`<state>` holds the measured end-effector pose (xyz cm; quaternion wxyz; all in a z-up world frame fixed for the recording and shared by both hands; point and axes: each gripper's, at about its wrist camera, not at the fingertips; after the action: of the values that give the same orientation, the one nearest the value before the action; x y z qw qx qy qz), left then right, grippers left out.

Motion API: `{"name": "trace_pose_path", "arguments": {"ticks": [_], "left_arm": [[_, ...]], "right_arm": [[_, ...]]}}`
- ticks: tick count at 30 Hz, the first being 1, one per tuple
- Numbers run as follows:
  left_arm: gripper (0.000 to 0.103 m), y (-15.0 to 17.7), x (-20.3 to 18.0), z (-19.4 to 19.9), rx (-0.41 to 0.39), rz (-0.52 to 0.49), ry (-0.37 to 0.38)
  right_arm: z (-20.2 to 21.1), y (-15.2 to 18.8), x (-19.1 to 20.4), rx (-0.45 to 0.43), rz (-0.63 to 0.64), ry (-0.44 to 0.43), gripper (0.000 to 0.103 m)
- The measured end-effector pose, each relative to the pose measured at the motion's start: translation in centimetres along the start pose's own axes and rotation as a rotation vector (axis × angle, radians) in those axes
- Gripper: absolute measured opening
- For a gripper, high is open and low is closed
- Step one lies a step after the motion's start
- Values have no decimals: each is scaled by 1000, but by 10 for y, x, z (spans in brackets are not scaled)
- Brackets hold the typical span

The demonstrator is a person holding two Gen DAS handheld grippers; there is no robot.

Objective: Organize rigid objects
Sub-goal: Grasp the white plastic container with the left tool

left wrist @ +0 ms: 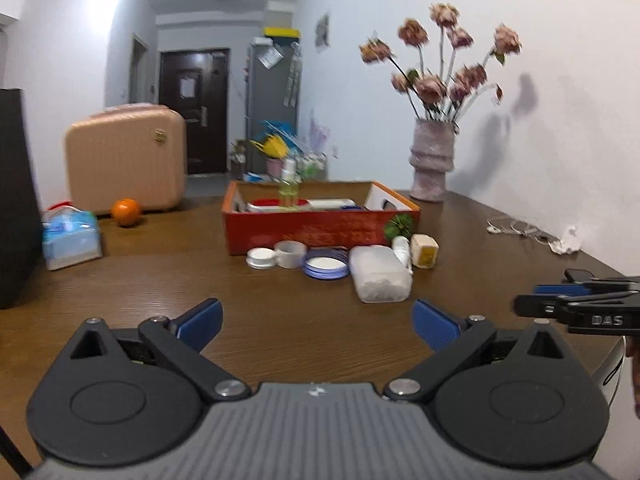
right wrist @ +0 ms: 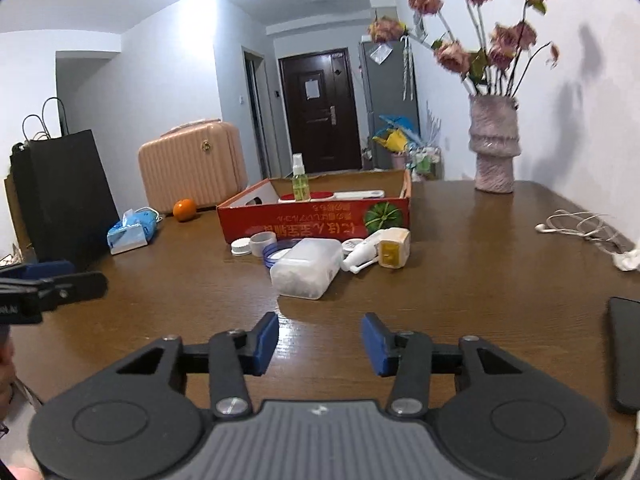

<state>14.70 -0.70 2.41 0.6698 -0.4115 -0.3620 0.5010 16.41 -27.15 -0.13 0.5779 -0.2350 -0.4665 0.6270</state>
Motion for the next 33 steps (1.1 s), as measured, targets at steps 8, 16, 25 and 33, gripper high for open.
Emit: {"name": "trace_pose_path", "arguments": {"ticks": [8,16,25,33], "left_arm": [[79,-18,-12,-128,133,37,55],[50,-26,1,-194,223,305,214],[38,-19,24,-190,228,404,191],[25,2,42,-132,210,449,116]], "right_arm": [[-109,-49,-23,70,-36,-63,20],[-223,-98,-40,153,-76,-188,23],[-233,-90,-36,229,-94,-248,20],[-145,-33,-10,250,-212,-279,21]]}}
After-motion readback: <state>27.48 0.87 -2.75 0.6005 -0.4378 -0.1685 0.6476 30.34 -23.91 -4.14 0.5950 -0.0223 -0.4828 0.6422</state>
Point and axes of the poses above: each gripper's, at about its wrist camera, not at the fingertips, and z roughly against the way its jaws point, x to its left, y to its underside, and after that the axes turned 6 degrees about -z, right-handed
